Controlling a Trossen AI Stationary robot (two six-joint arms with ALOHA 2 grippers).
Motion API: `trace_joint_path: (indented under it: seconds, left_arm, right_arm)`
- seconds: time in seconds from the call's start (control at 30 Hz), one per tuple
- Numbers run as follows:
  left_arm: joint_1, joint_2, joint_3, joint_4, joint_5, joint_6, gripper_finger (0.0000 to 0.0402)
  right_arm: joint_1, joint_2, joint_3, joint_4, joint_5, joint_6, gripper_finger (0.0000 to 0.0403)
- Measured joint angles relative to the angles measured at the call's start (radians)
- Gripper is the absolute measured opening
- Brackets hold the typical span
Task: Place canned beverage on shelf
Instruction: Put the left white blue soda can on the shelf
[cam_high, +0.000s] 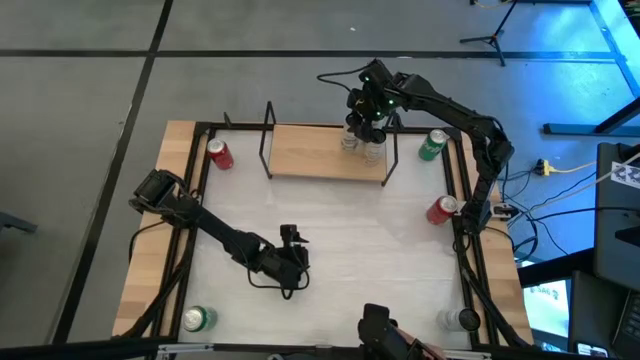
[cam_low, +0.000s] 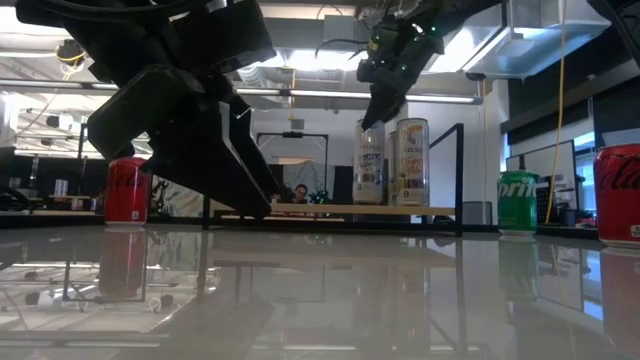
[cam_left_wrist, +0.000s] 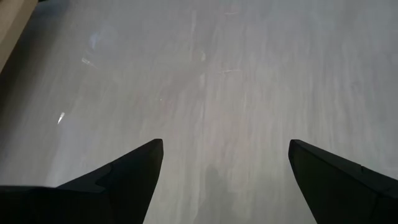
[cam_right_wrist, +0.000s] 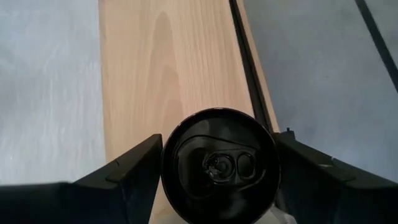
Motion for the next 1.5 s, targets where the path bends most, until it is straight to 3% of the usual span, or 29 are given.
trace_joint_path:
  seconds: [0.93,1.2,1.33,1.5]
  left_arm:
    - [0.001,0.0,0.0,-0.001,-0.002,0.0,0.0339]
    - [0.001,0.0,0.0,0.0,-0.054,-0.008,0.0339]
    - [0.001,0.0,0.0,0.002,-0.053,-0.008,0.0339]
    - [0.001,0.0,0.0,0.006,-0.053,-0.008,0.0339]
  right_arm:
    - [0.0,0.0,-0.021,-0.017,0.04,0.05,0.028]
    - [0.0,0.0,-0.021,-0.02,0.033,0.05,0.0282]
    - [0.0,0.0,-0.021,-0.023,0.039,0.057,0.0303]
    - [0.016,0.0,-0.021,-0.022,0.146,0.044,0.0342]
